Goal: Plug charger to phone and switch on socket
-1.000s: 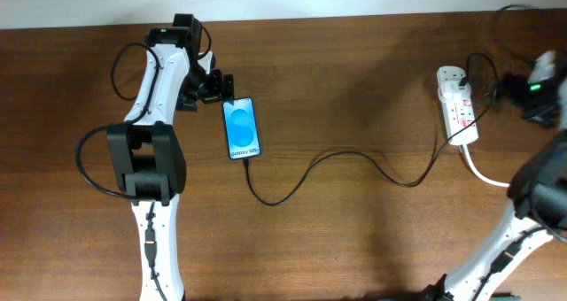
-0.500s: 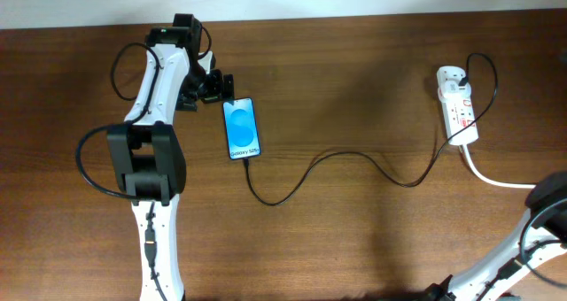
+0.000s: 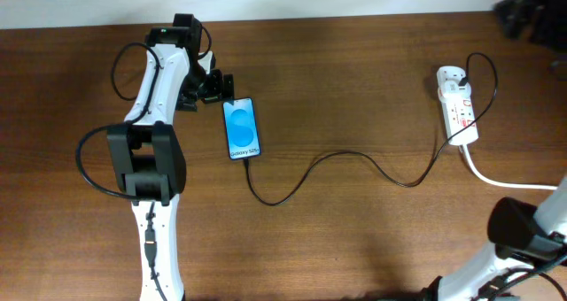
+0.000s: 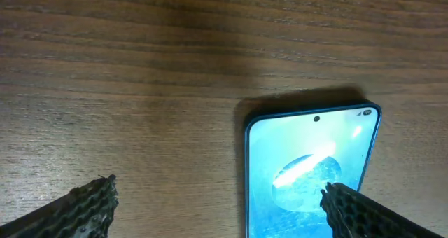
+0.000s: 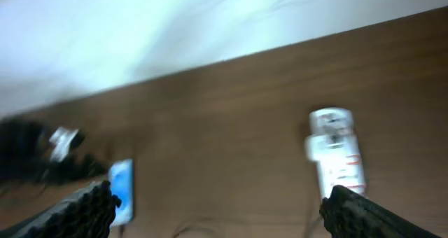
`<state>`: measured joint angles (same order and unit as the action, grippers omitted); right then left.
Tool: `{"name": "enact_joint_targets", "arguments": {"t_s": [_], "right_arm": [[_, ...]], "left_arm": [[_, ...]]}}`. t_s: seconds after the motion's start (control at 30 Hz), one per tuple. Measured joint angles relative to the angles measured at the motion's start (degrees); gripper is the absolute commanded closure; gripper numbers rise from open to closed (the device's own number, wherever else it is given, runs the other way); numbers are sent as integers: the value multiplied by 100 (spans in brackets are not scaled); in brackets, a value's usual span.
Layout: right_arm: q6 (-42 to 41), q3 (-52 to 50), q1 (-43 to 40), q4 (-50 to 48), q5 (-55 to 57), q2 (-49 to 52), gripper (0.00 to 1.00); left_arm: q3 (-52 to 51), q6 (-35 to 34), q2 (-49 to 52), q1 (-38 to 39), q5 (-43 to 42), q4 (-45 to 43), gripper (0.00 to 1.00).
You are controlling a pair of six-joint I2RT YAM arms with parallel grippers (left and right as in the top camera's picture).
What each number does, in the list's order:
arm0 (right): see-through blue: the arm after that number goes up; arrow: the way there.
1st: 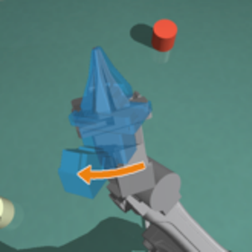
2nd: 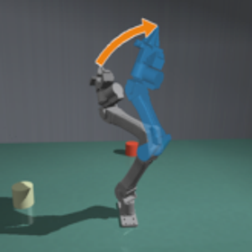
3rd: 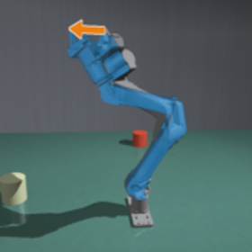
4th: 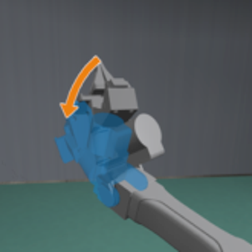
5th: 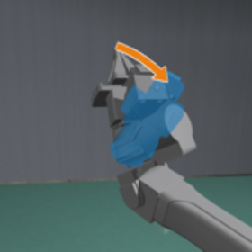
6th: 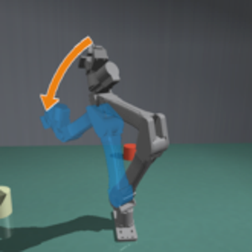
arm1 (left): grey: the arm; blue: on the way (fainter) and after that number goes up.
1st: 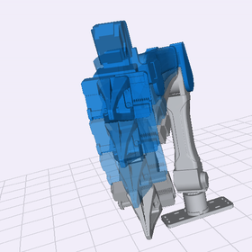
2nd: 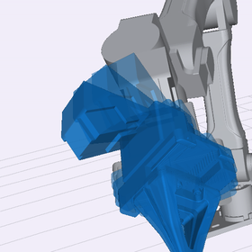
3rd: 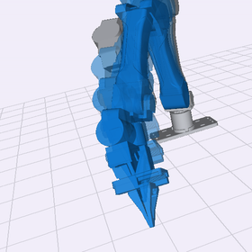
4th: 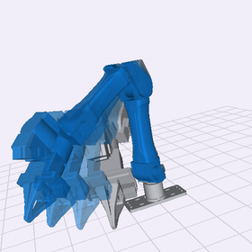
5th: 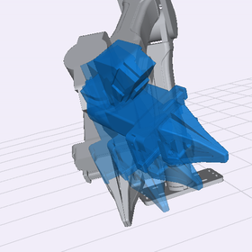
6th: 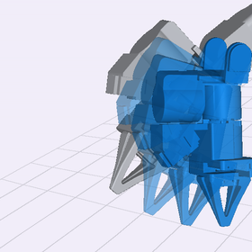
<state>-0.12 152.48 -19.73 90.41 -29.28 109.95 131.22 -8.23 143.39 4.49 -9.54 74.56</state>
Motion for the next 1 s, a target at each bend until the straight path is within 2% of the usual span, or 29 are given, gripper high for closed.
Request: {"name": "enact_joint_targets", "arguments": {"t_s": [0.1,0.27,0.63,0.8,0.9,1.0], "right_arm": [[-4,-2,754,109,-39,-85,1],[-7,-2,1447,205,-59,-330,2],[4,-2,1534,476,162,-442,2],[413,-2,1611,656,315,-444,2],[629,-37,1906,426,754,-564,2],[772,-354,2138,-208,1193,-973,2]], "left_arm": [[0,2,0,0,0,0,1],[0,0,0,0,0,0,1],[0,0,0,0,0,0,1],[0,0,0,0,0,-2,1],[0,0,0,0,0,0,1],[0,0,0,0,0,0,1]]}}
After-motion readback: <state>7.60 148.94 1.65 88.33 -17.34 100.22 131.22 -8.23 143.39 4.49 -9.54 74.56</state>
